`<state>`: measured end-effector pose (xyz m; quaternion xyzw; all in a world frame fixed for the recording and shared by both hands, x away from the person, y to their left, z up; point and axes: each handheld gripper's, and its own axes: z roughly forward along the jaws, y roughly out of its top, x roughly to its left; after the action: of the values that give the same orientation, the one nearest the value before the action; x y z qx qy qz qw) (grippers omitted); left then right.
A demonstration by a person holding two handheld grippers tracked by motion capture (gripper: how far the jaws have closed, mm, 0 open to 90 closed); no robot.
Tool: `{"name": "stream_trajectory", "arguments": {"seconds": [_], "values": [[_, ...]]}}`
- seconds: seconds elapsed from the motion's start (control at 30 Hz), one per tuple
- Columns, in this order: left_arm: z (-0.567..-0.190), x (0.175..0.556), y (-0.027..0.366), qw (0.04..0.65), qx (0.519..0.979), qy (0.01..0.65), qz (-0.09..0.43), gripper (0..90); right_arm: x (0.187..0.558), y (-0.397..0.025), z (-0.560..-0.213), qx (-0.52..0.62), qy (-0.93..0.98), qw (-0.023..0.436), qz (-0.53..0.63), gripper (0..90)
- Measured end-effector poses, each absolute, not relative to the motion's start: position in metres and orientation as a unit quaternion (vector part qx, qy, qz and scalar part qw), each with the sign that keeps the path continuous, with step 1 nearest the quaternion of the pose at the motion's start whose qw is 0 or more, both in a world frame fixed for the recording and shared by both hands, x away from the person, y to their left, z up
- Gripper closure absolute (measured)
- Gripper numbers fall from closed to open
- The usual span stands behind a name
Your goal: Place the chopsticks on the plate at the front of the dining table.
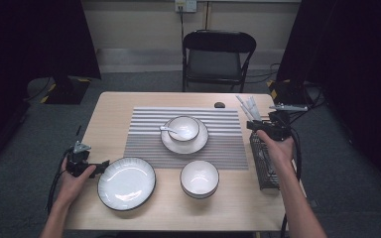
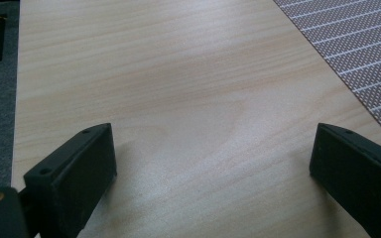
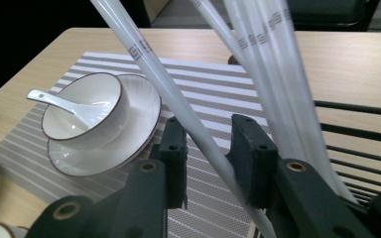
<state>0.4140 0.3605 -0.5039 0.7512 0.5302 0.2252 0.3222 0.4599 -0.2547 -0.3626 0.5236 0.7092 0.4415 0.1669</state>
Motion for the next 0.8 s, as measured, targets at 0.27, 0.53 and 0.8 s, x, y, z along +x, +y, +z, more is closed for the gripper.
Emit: {"name": "stream_trajectory", "arguments": {"seconds": [0.27,0.53,0.8], "values": [[-0.504,0.414,0.361,0.322,0.752,0.53,0.226,3.8,0.454,-0.259,-0.354,0.516,0.698,0.192,0.457,73.8],[-0.504,0.414,0.361,0.322,0.751,0.53,0.226,3.8,0.449,-0.267,-0.345,0.513,0.677,0.212,0.484,80.3],[-0.504,0.414,0.361,0.322,0.752,0.53,0.226,3.9,0.447,-0.274,-0.345,0.517,0.666,0.221,0.49,82.5]]}}
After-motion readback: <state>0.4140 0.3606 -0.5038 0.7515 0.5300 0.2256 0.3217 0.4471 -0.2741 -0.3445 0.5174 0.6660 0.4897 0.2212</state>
